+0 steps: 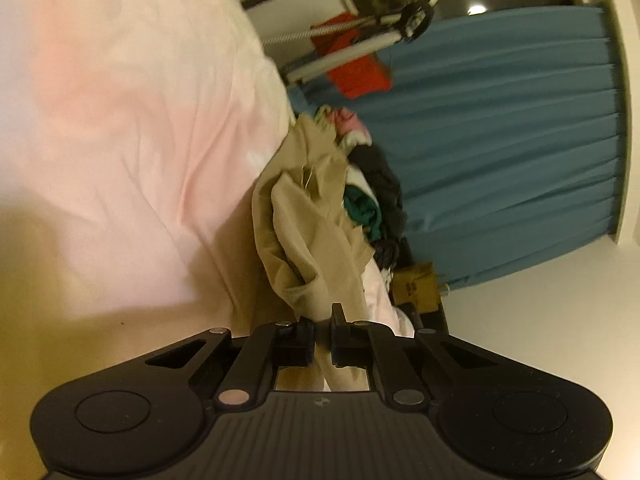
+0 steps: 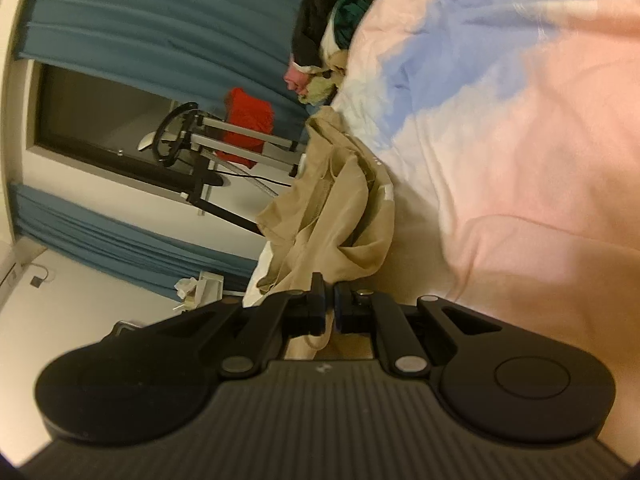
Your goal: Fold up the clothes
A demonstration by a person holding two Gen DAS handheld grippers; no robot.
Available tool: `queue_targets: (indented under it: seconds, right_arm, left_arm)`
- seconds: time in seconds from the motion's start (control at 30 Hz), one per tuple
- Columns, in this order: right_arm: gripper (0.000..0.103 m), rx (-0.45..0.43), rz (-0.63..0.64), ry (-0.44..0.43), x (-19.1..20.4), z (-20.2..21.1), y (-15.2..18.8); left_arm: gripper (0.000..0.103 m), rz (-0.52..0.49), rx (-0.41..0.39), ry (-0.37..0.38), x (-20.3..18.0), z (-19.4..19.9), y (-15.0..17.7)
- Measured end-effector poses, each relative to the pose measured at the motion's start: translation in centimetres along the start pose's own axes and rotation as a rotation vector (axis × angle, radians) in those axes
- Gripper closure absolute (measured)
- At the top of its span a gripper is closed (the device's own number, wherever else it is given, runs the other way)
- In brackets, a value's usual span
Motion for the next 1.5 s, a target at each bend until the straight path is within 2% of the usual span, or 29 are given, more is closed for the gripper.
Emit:
queue_targets:
  seconds: [0.13,0.23,0.37,0.5,0.6,0.73,0.9,1.03,1.2,1.27,1.3,1.33,1.5]
  right_arm:
    - [0.096,-0.038,0.052,-0.016,1.6,4.6,1.6]
    - [0.096,-0.060,0.063,-0.033,2.2,8.9,3.3]
    - [0.096,-0.094,0.059,-0.050,1.8,16.0,7.4]
    - [0.096,-0.080,0.134,0.001,2.0,20.8,10.7]
    - [0.097,-0.113,0.172,0.026,2.3,22.9,11.1]
    - [0.098,-0.239,0.221,-0.007,3.6,23.4,9.0]
    - [0.098,-0.131,0.151,0.017,3.9,19.5,6.1]
    - [0.095,0.019,0.025,-0.011,2.7,18.2,7.9]
    - [0.092,0.235,-0.182,-0.069,1.7,16.7,11.9]
    - [0.070,0.292,-0.236,-0.087,1.8,16.0,13.5]
    - [0.033,0.310,-0.264,-0.095,1.9,15.7,14.1]
    - [0.011,0.321,-0.294,-0.101,1.9,15.4,14.6]
    - [0.011,0.291,-0.477,-0.107,0.2,13.6,16.1]
  left_arm:
    - [0.097,-0.080,-0.002,0.011,-2.3,3.9,0.8]
    - [0.097,-0.087,0.016,0.010,-3.0,8.6,2.7]
    - [0.097,-0.087,0.021,0.010,-3.4,15.1,5.5]
    - [0.097,-0.099,0.036,-0.014,-3.9,19.9,8.4]
    - [0.097,-0.083,0.066,-0.035,-3.6,21.1,9.3]
    - [0.097,-0.048,0.075,-0.025,-3.9,19.6,8.4]
    - [0.097,-0.080,0.056,-0.003,-5.9,16.1,7.0]
    - [0.097,-0.074,0.057,0.005,-6.2,16.0,7.0]
    - [0.097,-0.067,0.054,-0.006,-6.6,16.6,7.6]
    - [0.097,-0.067,0.051,-0.007,-6.4,16.6,7.4]
    - [0.097,-0.066,0.050,-0.008,-6.3,16.6,7.3]
    - [0.097,-0.067,0.049,-0.007,-6.2,16.7,7.3]
    - [0.097,-0.049,0.047,-0.002,-6.0,17.1,7.3]
Point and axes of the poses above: each gripper's, at about its wrist camera, not at the fingertips, and z roughly against the way its jaws point, x to its left, y to its underside, the point moved 1 cm from there along -z, roughly the way its jaws point, and after that the axes turned 2 degrees about -x, right-handed, at the moved point
